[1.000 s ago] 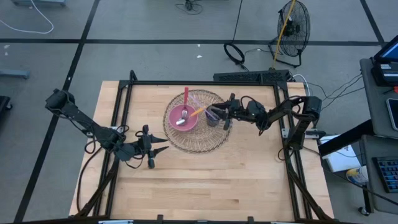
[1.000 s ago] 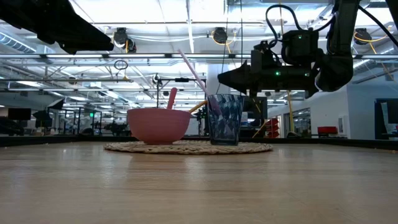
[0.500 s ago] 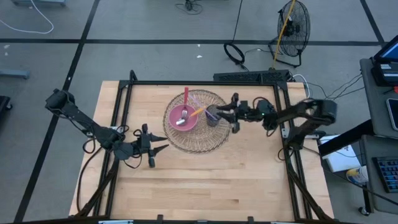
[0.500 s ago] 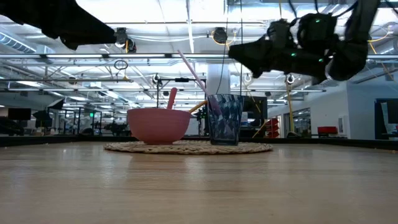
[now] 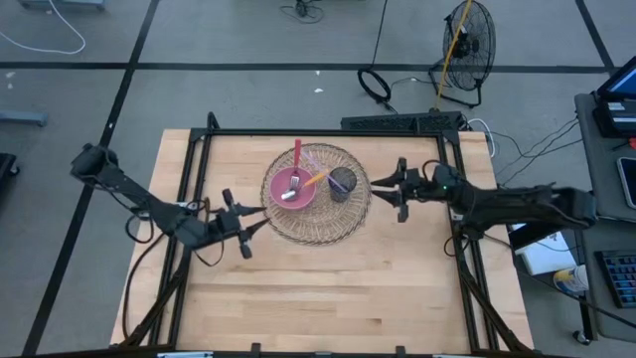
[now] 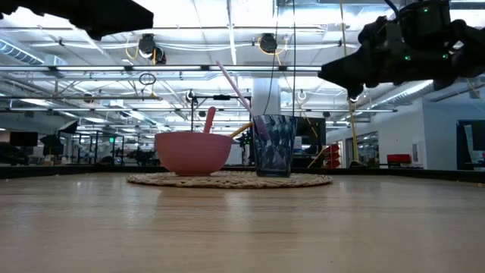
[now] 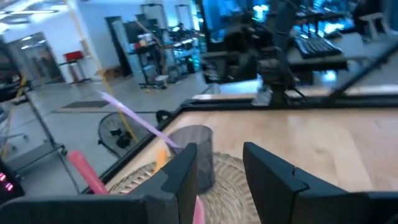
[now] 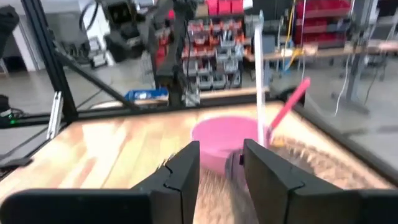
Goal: Pick & Place Utensil
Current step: Return to Home Position
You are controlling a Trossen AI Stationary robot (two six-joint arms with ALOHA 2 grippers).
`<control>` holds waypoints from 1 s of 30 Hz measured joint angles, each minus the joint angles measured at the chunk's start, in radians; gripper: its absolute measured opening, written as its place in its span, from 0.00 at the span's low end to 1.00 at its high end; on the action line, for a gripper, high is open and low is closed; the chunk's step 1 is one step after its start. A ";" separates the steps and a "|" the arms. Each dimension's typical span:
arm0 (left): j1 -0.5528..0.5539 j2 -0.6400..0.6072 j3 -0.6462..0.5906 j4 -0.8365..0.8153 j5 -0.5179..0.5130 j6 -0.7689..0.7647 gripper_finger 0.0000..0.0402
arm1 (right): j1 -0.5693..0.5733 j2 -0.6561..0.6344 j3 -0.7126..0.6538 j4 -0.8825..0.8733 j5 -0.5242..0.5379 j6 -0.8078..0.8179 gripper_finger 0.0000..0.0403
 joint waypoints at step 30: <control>0.542 -0.059 0.000 -0.058 0.605 -0.023 0.33 | 0.253 -0.279 0.000 -0.398 0.354 -0.129 0.27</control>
